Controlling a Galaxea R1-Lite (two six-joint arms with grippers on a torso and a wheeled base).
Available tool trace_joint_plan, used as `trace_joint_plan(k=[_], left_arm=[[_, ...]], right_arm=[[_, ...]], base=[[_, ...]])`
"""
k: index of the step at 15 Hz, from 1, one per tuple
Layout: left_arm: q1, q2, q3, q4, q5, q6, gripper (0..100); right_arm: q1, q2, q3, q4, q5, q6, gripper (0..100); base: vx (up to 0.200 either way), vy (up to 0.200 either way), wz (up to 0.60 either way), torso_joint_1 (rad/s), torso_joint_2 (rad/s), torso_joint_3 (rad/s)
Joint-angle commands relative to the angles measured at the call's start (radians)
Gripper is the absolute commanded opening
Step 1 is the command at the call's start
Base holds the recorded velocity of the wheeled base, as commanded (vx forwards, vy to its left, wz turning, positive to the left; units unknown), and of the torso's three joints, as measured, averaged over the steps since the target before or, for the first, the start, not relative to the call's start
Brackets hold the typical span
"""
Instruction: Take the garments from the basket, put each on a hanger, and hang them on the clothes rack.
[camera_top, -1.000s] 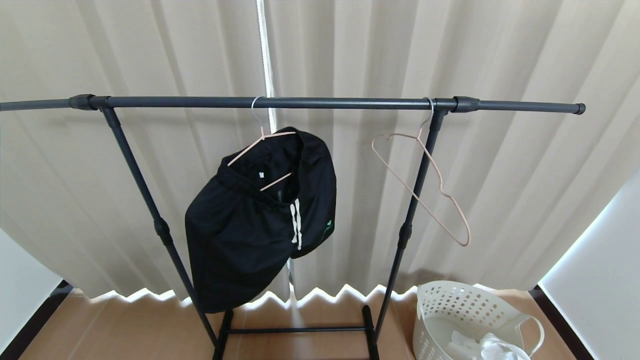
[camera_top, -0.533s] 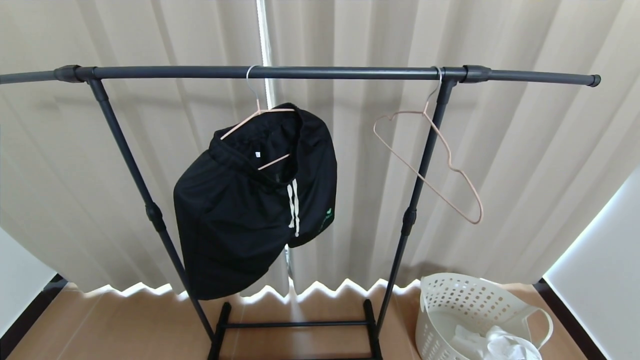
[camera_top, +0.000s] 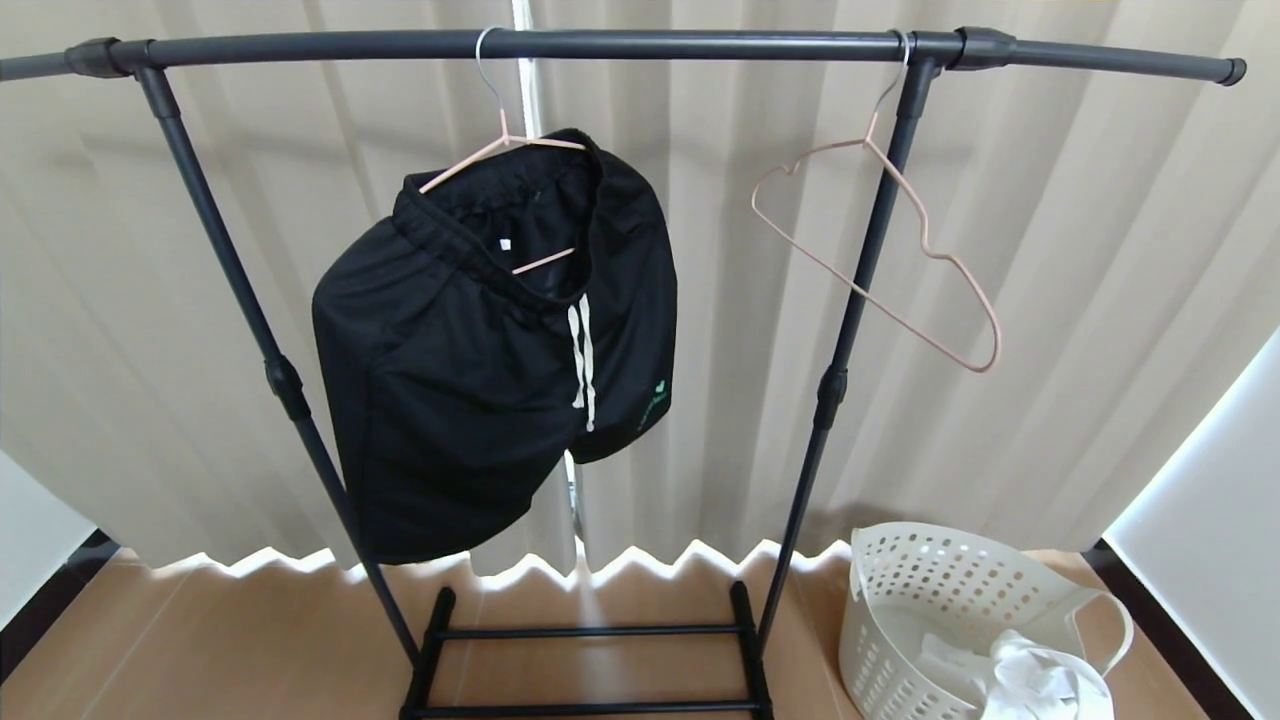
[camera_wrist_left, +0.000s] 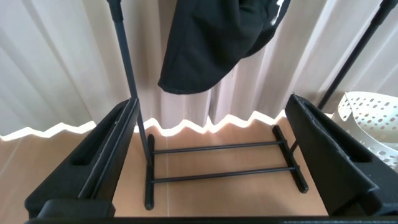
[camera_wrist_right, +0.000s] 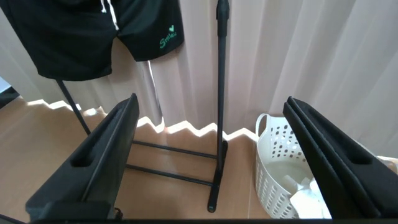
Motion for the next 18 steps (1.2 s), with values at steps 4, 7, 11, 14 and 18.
trace_joint_plan(k=[4, 7, 11, 14, 18], left_arm=[[0.000, 0.003, 0.000, 0.000, 0.001, 0.000, 100], [0.000, 0.003, 0.000, 0.000, 0.001, 0.000, 100], [0.000, 0.003, 0.000, 0.000, 0.001, 0.000, 100], [0.000, 0.003, 0.000, 0.000, 0.001, 0.000, 100], [0.000, 0.003, 0.000, 0.000, 0.001, 0.000, 100]], right_arm=[[0.000, -0.001, 0.000, 0.000, 0.000, 0.000, 100], [0.000, -0.001, 0.000, 0.000, -0.001, 0.000, 100], [-0.001, -0.001, 0.000, 0.000, 0.000, -0.002, 100], [0.000, -0.001, 0.000, 0.000, 0.000, -0.002, 100], [0.000, -0.001, 0.000, 0.001, 0.000, -0.002, 100]], base=[[0.000, 0.000, 0.00, -0.161, 0.49, 0.325], [0.000, 0.000, 0.00, -0.134, 0.47, 0.339], [0.000, 0.000, 0.00, -0.106, 0.45, 0.355], [0.000, 0.000, 0.00, -0.061, 0.44, 0.372], [0.000, 0.000, 0.00, -0.016, 0.13, 0.114]])
